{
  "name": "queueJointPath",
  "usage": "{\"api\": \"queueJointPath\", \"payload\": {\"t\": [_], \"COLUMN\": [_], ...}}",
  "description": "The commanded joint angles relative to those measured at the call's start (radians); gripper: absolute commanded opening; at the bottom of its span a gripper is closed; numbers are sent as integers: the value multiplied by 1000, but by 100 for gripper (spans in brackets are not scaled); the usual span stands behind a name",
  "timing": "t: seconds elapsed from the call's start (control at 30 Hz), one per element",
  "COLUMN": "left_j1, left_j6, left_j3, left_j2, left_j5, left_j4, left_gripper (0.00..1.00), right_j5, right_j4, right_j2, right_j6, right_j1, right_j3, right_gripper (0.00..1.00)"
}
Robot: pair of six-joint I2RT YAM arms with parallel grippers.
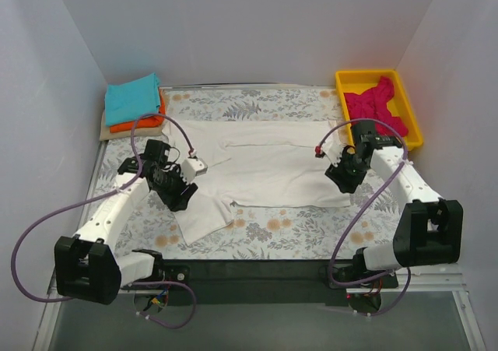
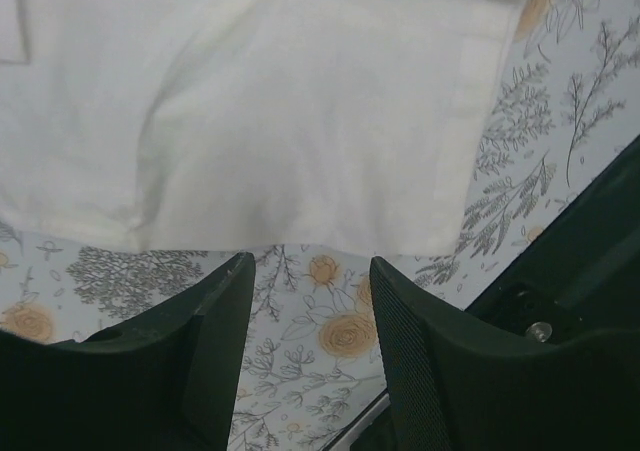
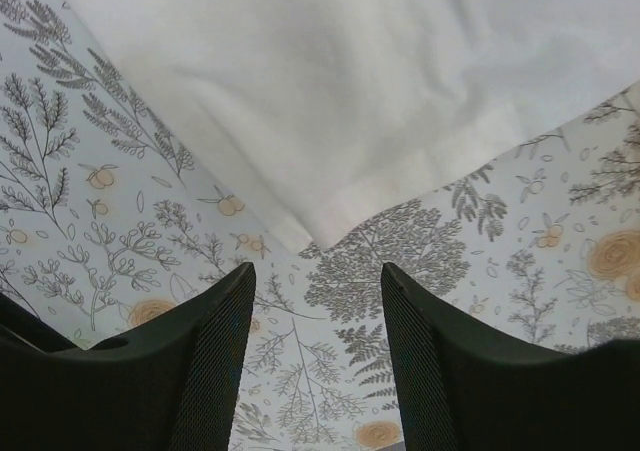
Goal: Fold and stack the t-shirts
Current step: Fold the tshirt
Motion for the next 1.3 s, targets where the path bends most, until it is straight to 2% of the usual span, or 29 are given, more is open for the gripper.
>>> {"api": "queueJointPath", "payload": {"t": [0.0,0.13,0.27,0.37,0.53,0.77,0.93,1.07,1.27], "left_j1": [0,0,8,32,65,86,89,91,94], "left_j6": [134,124,94,94,130,168,139,127,110], "left_j3": [-78,-192,-210,-210,-207,-267,-224,-181,-163], "left_j2": [-64,-131,-87,-53,19,30,25,37,59], "left_j5": [4,-139,-179,-193,-202,-196,-165,-153,-134], "left_j4": [-70,80,172,249,289,344,305,282,272], "left_gripper": [47,47,47,47,46,45,44,44,44], "right_j5": [20,95,138,156,162,156,86,40,32], "right_j4": [-33,102,240,294,340,326,220,122,124], "right_j2": [-44,-92,-94,-78,-67,-83,-199,-158,-86], "right_j6": [-97,-88,-85,-83,-85,-76,-100,-100,-118], "right_j1": [4,25,28,31,31,39,38,39,44], "right_j3": [-105,-237,-311,-355,-397,-382,-267,-190,-228], "right_gripper": [51,49,46,46,45,30,37,41,41]}}
